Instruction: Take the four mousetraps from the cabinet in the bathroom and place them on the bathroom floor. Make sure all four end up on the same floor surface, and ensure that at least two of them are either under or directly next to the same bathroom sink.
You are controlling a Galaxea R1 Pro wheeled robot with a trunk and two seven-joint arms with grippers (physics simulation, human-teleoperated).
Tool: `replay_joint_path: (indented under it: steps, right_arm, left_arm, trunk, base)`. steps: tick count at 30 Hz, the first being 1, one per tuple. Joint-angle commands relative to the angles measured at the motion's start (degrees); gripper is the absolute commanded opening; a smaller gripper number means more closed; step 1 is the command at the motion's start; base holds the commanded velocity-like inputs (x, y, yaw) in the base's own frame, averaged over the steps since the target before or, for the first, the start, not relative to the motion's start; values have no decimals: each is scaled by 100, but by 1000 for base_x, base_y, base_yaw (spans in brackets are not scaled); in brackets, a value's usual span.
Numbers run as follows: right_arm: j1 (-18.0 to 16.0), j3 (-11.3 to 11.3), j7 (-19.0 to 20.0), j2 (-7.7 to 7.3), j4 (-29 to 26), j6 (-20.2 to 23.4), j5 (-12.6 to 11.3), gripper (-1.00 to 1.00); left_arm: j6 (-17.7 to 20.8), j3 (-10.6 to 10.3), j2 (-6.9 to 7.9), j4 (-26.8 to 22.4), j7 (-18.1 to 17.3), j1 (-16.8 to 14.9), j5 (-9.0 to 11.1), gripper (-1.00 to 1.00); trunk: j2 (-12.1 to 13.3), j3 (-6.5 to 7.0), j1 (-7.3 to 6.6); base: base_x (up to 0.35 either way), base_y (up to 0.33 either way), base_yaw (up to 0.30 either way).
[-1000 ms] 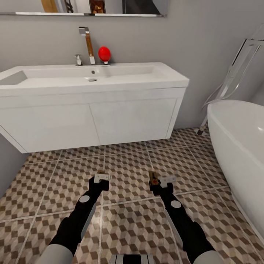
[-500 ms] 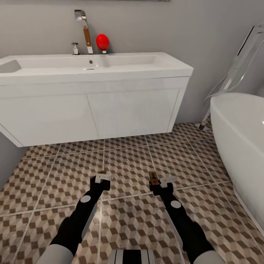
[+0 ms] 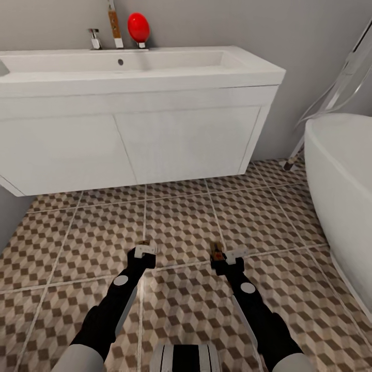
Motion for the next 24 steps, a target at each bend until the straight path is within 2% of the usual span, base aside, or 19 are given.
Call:
replay_joint_path:
  steps: [1, 24]
  right_arm:
    - [-2, 15, -54, -2, -9, 39, 23, -100]
    - [-3, 15, -53, -2, -4, 36, 23, -100]
  left_arm:
    - [32, -2, -1, -10, -8, -1, -49, -100]
    - [32, -7, -1, 7, -8, -1, -49, -100]
  trunk:
    - [-3, -36, 1]
    - [-34, -755, 60]
  base:
    - [0, 0, 0]
    - [0, 0, 0]
